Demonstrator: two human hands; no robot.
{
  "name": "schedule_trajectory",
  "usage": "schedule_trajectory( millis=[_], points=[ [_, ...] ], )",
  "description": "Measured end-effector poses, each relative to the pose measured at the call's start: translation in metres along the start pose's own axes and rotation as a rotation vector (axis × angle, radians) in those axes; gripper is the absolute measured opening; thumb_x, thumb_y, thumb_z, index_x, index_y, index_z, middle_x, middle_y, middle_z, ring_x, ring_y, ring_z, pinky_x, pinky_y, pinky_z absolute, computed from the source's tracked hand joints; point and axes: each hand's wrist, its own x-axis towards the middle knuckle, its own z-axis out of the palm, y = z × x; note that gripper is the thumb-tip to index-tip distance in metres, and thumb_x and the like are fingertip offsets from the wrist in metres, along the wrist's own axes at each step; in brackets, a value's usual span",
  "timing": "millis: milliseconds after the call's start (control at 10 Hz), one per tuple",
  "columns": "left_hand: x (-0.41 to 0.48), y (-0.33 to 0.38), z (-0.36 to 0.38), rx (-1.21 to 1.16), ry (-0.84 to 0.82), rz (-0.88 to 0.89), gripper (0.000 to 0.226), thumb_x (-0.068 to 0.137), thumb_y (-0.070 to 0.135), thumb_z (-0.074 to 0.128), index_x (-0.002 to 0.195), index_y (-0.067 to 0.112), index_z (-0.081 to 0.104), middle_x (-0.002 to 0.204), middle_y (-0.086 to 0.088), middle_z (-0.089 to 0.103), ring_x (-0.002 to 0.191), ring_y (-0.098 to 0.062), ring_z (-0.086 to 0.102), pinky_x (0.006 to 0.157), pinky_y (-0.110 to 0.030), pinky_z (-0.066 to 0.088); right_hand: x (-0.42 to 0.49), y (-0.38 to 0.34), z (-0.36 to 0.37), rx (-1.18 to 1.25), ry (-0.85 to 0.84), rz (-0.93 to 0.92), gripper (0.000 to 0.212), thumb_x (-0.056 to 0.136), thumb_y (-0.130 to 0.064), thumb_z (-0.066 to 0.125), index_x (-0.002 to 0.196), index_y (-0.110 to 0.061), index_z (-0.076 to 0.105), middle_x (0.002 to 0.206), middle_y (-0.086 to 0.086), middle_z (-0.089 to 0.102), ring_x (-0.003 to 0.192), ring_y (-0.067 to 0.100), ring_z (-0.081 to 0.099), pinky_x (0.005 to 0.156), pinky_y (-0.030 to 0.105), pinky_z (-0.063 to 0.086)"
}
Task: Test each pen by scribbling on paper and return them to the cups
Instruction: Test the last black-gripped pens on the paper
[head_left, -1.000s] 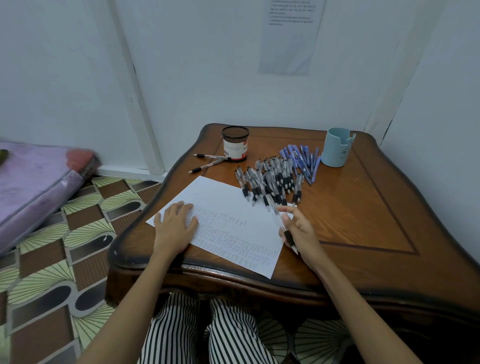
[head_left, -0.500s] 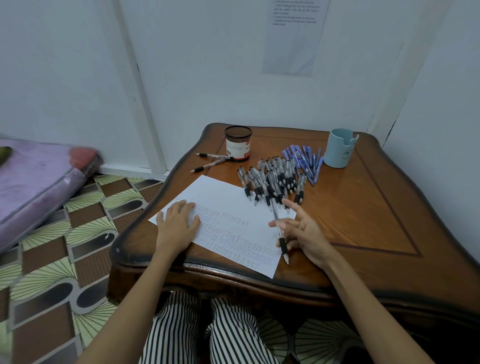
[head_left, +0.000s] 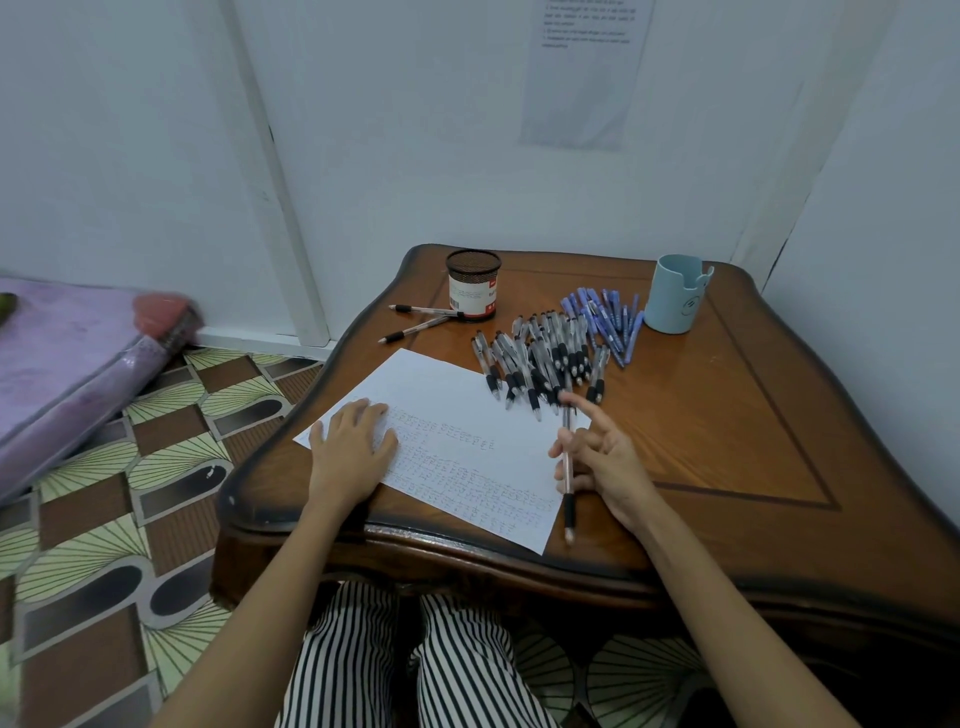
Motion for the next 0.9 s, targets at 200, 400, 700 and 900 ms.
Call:
schedule_trajectory(
  millis=[200,400,700,900],
  points=[
    [-0.001,0.002,-0.002,0.002,-0.010,-0.006,0.044,0.097,0.037,0.041,0.139,0.023,0.040,0.152,-0.002,0.030,0.141,-0.021,0.024,0.115,-0.052,0.010,0.002,0.004,0.005,-0.072,0.080,-0.041,0.052,0.084,-0.005,0.065,0.126,-0.033,0.050,0.064,0.009,0.056,0.053,0.009,0.059,0.046,0.023,0.051],
    [-0.004,0.005,-0.004,0.011,-0.027,-0.015,0.044,0.098,0.039,0.039,0.140,0.025,0.038,0.151,0.001,0.031,0.140,-0.018,0.024,0.115,-0.049,0.010,0.039,0.003,0.010,-0.422,0.257,-0.194,0.040,0.087,-0.012,0.065,0.126,-0.014,0.058,0.057,0.010,0.048,0.048,0.012,0.046,0.049,0.025,0.043],
    [0.013,0.009,-0.010,0.265,0.085,0.055,0.040,0.096,0.041,0.036,0.131,0.021,0.043,0.127,0.000,0.046,0.115,-0.017,0.043,0.102,-0.033,0.031,0.146,-0.034,0.033,-1.117,0.269,-0.261,0.050,0.093,-0.016,0.052,0.141,-0.022,0.038,0.091,0.001,0.059,0.073,0.019,0.055,0.058,0.027,0.036],
    [0.030,-0.004,0.002,0.117,0.012,0.036,0.049,0.098,0.046,0.030,0.144,0.028,0.028,0.150,0.004,0.027,0.138,-0.013,0.022,0.115,-0.040,0.011,0.185,-0.029,0.044,-1.496,0.314,-0.251,0.040,0.091,-0.019,0.055,0.131,-0.019,0.051,0.125,0.014,0.039,0.113,0.028,0.041,0.082,0.032,0.039]
  ],
)
